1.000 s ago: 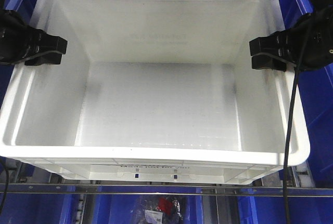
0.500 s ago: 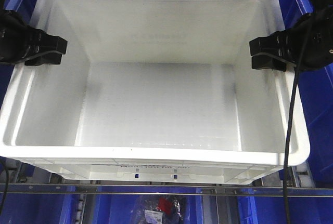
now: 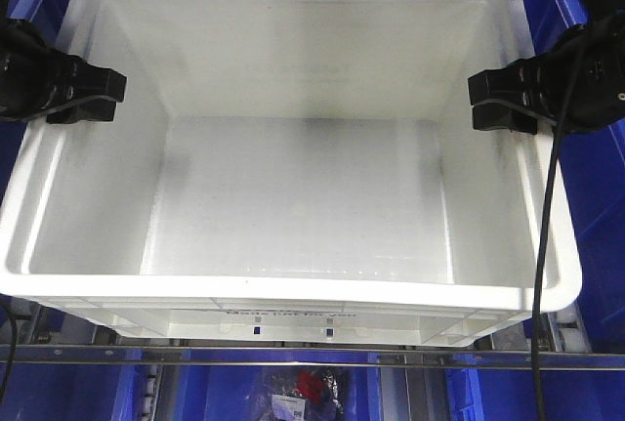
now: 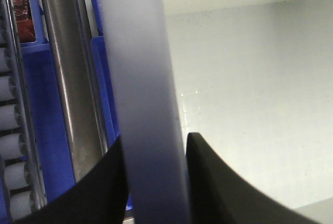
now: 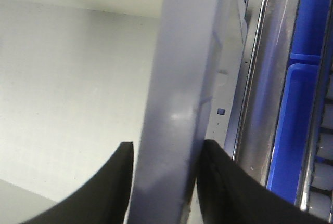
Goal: Move bin from left to right shelf
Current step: 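Lift the tote with both grippers and pull it off the shelf, then hold the tote with both grippers while the base backs away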
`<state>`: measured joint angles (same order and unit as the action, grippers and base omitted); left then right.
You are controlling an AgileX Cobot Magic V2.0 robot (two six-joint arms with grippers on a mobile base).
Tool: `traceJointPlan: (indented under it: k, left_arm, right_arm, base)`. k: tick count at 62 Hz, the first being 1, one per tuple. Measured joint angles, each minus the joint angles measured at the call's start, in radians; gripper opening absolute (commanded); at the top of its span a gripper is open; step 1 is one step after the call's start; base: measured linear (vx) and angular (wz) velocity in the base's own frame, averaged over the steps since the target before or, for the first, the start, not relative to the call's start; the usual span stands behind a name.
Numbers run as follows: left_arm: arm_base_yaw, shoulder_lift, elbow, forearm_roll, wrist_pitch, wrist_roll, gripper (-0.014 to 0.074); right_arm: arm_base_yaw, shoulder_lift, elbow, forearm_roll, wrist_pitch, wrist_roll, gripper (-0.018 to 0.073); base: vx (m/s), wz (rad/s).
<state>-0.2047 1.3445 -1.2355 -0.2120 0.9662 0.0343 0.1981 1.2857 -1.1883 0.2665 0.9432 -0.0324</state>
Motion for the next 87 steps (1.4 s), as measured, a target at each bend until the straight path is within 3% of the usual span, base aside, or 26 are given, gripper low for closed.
traceJointPlan:
  k: [87]
  left_arm:
    - [0.000, 0.000, 0.000, 0.000, 0.001, 0.000, -0.0008]
  right_arm:
    - [0.000, 0.000, 0.000, 0.000, 0.000, -0.001, -0.0004]
  base:
    - [-0.05, 0.00]
